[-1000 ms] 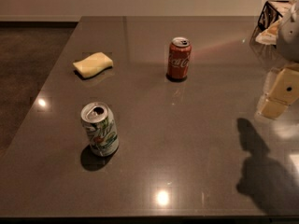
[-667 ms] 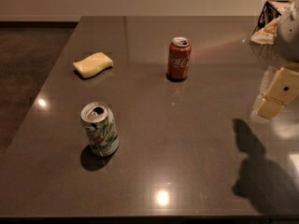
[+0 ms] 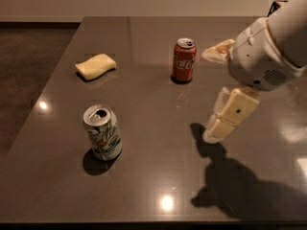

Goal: Knock 7up can over

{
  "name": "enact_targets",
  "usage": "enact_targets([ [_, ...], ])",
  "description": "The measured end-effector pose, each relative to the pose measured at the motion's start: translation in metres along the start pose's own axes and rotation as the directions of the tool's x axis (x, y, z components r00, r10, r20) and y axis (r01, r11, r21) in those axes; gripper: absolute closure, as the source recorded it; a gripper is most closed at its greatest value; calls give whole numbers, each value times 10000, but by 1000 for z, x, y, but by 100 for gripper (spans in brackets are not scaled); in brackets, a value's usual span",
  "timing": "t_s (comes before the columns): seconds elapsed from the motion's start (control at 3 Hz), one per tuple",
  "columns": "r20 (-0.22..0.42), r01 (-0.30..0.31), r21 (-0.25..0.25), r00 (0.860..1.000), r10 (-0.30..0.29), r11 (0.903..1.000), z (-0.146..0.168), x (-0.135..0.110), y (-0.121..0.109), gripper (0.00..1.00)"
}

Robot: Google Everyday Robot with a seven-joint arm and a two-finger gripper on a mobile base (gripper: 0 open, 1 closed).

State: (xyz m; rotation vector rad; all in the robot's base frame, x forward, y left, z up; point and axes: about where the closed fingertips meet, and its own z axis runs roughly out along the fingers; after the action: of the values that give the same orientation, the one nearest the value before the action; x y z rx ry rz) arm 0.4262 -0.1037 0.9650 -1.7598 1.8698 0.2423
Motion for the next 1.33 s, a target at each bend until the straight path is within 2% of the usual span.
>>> enact_targets([
  [0.33,1089,451,-645,9933,-379,9969,41,-47,18,0],
  [0.67,1663,688,-1152,9849,-491,9910,79,-82,33,0],
  [1.33,2458,459,-1831,9693,5,9820,130,-123,52,0],
])
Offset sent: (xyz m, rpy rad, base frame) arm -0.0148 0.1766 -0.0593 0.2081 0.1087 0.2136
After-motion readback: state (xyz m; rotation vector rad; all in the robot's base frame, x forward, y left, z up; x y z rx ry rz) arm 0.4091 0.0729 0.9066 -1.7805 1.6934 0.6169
